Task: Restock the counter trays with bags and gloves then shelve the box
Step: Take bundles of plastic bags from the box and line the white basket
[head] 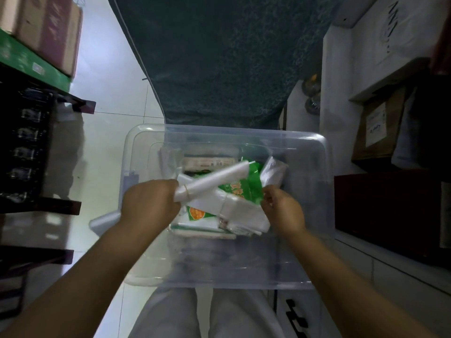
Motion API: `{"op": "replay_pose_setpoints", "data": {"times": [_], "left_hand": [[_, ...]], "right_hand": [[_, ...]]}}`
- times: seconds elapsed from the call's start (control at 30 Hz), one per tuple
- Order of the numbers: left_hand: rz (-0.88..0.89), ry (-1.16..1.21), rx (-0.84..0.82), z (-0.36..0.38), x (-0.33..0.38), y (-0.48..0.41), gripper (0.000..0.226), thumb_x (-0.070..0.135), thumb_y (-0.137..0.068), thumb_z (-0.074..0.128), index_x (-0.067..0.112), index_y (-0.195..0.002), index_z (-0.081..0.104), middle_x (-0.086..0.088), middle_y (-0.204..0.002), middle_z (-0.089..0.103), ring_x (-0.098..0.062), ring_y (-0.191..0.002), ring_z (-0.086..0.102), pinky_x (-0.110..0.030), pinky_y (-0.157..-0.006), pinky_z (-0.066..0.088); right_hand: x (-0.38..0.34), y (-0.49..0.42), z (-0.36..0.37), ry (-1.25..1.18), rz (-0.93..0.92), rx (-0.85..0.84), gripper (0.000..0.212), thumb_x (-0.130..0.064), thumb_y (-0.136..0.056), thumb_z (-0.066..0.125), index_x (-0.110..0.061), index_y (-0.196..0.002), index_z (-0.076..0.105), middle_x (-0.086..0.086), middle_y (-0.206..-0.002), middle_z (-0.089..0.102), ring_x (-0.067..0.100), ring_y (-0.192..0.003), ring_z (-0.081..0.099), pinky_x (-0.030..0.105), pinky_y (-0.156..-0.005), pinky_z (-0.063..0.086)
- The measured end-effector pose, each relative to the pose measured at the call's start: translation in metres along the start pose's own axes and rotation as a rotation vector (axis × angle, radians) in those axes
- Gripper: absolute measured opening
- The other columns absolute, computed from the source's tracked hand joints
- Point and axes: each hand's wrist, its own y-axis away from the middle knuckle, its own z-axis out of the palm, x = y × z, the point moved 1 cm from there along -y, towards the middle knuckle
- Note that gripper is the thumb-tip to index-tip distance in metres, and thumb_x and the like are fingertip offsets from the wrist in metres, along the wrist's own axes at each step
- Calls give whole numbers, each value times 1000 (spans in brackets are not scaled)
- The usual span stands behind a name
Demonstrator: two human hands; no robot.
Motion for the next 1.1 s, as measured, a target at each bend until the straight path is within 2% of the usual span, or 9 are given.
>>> {"op": "replay_pose_setpoints", "data": {"times": [0.1,0.17,0.4,0.53,0.67,0.77,0.9,1.03,1.1], "left_hand": [[-121,74,64,-15,-18,3,19,41,-84,59,24,-92,64,-1,-77,62,-25,-72,57,-26,-61,35],[-187,115,71,-19,-22,3,19,42,-82,60,24,-87,64,-3,-75,62,-26,-69,54,-27,-60,37],[-230,155,103,-19,-17,12,17,41,-81,62,24,-77,61,0,-66,56,-25,-65,47,-29,-60,35],[-237,153,98,-21,-18,18,17,40,-82,59,26,-73,56,-1,-67,57,-26,-65,47,-28,-58,33],[-251,181,73,-27,-23,25,14,37,-81,61,23,-78,61,-4,-71,62,-27,-66,52,-29,-60,40],[-359,365,42,-35,-31,28,21,22,-78,66,8,-68,54,-17,-84,68,-36,-82,62,-35,-73,47],[-86,207,82,-73,-32,52,17,38,-83,58,22,-80,55,1,-67,54,-24,-64,51,-28,-60,41],[4,224,89,-109,-27,74,6,29,-80,61,29,-77,55,8,-61,49,-20,-63,52,-26,-58,42],[64,261,112,-126,-19,84,5,29,-82,56,30,-77,58,7,-63,51,-22,-65,54,-26,-61,45]], "right_hand": [[-2,-5,37,74,-58,-173,37,-19,-81,66,-10,-117,59,16,-113,63,35,-106,57,39,-88,45],[-4,-6,59,160,-105,-205,49,-26,-76,71,-10,-119,56,15,-115,59,35,-108,53,40,-91,42],[-9,-15,81,293,-90,-157,44,-14,-44,81,-9,-84,65,15,-81,63,35,-76,60,37,-65,50],[-18,-7,70,264,-87,-216,38,-16,-70,67,-11,-106,60,14,-103,64,34,-95,59,35,-77,48],[-29,17,44,306,-41,-290,39,-22,-82,56,-19,-120,48,10,-107,67,32,-97,64,34,-75,50],[-35,42,19,354,-34,-238,42,-21,-84,54,-21,-125,45,10,-107,67,33,-96,64,36,-74,50],[-51,87,-28,382,45,-96,42,-23,-83,58,-20,-123,48,10,-102,70,33,-91,66,35,-69,50],[-74,139,-79,427,145,94,39,-18,-55,79,-9,-91,65,11,-60,68,33,-49,64,31,-39,44],[-83,167,-100,394,223,165,37,-20,-68,73,-9,-101,61,11,-71,71,34,-60,66,34,-47,47]]}}
